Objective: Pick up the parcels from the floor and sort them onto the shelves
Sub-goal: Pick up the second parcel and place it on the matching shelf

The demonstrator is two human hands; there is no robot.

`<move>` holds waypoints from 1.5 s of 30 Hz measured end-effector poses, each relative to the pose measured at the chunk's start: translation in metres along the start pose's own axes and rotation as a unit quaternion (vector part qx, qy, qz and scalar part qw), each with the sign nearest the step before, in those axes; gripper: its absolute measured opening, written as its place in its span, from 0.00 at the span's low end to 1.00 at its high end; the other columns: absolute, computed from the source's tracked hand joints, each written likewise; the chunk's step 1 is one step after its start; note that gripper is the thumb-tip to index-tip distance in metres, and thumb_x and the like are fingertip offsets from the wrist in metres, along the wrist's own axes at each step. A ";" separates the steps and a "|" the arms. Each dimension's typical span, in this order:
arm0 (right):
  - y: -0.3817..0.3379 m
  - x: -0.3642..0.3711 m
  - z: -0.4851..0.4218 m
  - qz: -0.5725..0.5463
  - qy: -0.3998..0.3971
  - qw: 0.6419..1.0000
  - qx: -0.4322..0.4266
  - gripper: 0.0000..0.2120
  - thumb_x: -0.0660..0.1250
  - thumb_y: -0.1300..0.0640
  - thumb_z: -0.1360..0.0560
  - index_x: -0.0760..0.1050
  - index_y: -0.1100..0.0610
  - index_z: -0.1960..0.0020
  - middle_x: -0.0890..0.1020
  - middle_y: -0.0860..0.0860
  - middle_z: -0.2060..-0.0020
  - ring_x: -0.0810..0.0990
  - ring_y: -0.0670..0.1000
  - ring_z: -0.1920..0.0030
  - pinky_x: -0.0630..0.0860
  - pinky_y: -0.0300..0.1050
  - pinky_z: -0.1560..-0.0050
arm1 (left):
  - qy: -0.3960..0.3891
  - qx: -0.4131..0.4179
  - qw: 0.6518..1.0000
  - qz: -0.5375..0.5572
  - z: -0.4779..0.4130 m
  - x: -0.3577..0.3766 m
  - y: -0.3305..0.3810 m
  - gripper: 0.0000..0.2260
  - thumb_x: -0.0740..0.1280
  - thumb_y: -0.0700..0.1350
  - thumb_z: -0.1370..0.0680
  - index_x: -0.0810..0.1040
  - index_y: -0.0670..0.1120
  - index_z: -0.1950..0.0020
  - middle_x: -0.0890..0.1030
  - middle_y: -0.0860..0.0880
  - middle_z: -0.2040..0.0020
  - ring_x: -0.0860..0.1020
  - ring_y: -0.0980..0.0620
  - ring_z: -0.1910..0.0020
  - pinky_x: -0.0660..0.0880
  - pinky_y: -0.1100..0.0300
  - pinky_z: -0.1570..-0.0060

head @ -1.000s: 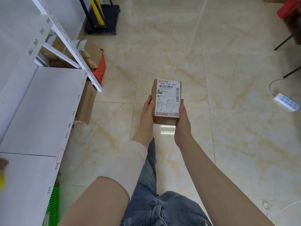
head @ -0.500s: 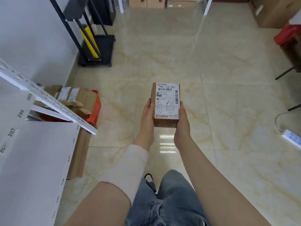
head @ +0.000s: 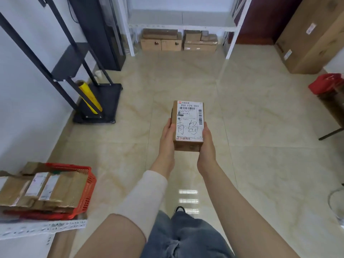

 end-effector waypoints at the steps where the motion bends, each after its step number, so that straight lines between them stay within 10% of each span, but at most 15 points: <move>1: -0.011 0.011 -0.022 0.001 -0.003 1.000 0.002 0.23 0.51 0.47 0.18 0.64 0.48 0.25 0.76 0.49 0.31 0.73 0.49 0.31 0.66 0.47 0.30 | 0.004 0.004 1.000 0.005 -0.022 0.006 0.013 0.22 0.58 0.51 0.20 0.67 0.51 0.26 0.78 0.49 0.33 0.77 0.50 0.35 0.71 0.57 0.39; 34: -0.309 0.441 -0.791 -0.008 -0.045 0.996 -0.071 0.21 0.52 0.47 0.19 0.70 0.51 0.29 0.79 0.51 0.36 0.76 0.51 0.35 0.69 0.47 0.33 | 0.014 0.079 0.997 -0.015 -0.849 0.105 0.407 0.20 0.56 0.52 0.19 0.68 0.52 0.26 0.80 0.49 0.36 0.79 0.52 0.38 0.77 0.70 0.57; 42: -0.404 0.553 -0.942 -0.020 -0.103 0.989 -0.099 0.23 0.53 0.46 0.19 0.65 0.49 0.25 0.75 0.49 0.30 0.72 0.49 0.30 0.65 0.50 0.27 | 0.026 0.143 0.989 -0.019 -1.002 0.130 0.531 0.25 0.59 0.56 0.21 0.63 0.55 0.24 0.75 0.51 0.31 0.75 0.52 0.35 0.70 0.59 0.38; 45: -0.438 0.602 -0.990 -0.011 -0.111 0.988 -0.105 0.22 0.52 0.46 0.19 0.67 0.49 0.27 0.78 0.49 0.34 0.76 0.49 0.34 0.73 0.41 0.43 | 0.033 0.172 0.984 -0.028 -1.057 0.130 0.581 0.27 0.59 0.58 0.24 0.64 0.55 0.25 0.75 0.49 0.30 0.74 0.48 0.33 0.70 0.50 0.32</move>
Point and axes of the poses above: each hand's wrist, its own z-axis away from the middle knuckle, its own x-axis out of the palm, y = z × x, the point moved 5 cm from there along -z, towards the middle knuckle
